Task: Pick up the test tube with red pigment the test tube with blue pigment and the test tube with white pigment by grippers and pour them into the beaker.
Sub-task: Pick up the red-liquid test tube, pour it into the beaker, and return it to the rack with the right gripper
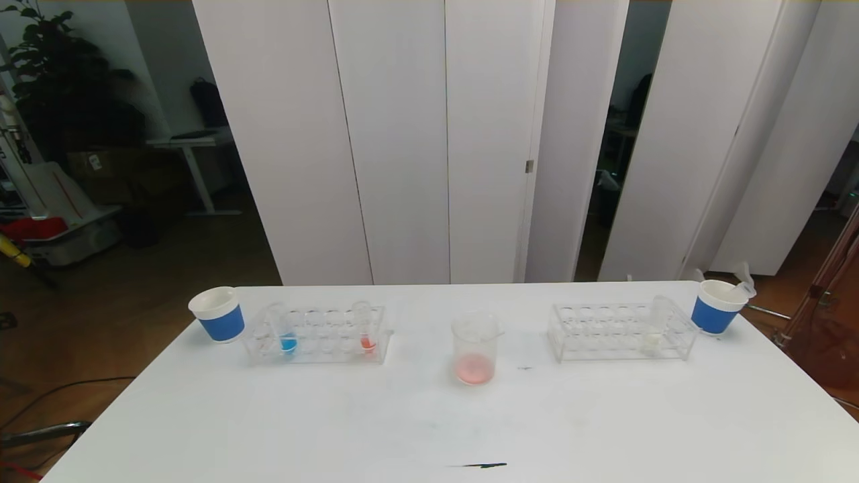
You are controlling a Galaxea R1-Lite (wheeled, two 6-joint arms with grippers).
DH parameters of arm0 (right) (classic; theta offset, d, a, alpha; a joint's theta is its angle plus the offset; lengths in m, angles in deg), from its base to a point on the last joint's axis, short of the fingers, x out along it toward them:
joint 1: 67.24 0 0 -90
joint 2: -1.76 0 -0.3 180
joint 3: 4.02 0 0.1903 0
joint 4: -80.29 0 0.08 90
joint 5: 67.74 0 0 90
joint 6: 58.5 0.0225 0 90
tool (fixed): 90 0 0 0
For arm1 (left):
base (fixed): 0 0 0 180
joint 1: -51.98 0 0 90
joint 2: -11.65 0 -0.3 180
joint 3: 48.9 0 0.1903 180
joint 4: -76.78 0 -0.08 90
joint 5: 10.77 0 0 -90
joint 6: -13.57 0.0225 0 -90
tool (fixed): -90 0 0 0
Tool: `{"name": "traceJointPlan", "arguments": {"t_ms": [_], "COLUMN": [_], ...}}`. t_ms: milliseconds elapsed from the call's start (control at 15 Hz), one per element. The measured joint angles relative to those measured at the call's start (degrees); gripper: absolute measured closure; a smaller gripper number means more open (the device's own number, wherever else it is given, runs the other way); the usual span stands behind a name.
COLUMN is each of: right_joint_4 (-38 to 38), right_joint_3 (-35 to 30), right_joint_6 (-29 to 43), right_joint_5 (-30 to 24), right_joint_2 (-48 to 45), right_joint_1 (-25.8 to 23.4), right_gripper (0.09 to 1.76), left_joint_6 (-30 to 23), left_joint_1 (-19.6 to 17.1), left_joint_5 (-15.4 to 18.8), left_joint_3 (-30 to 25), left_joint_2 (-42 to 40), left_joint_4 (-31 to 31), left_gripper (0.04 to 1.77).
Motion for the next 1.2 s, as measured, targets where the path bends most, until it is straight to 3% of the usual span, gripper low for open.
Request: {"name": "traceJointPlan", "arguments": {"t_ms": [1200], "right_joint_4": [0.0], "right_joint_3": [0.0], "right_joint_6": [0.0], "right_joint_5": [0.0], "right_joint_2": [0.0], "right_joint_1": [0.0], "right_gripper": [0.10], "left_joint_6": [0.0], "left_joint_1": [0.0], "left_joint_5": [0.1], "left_joint_3": [0.0], "left_joint_2": [0.0], "left_joint_4": [0.0], "left_gripper": [0.07]}}
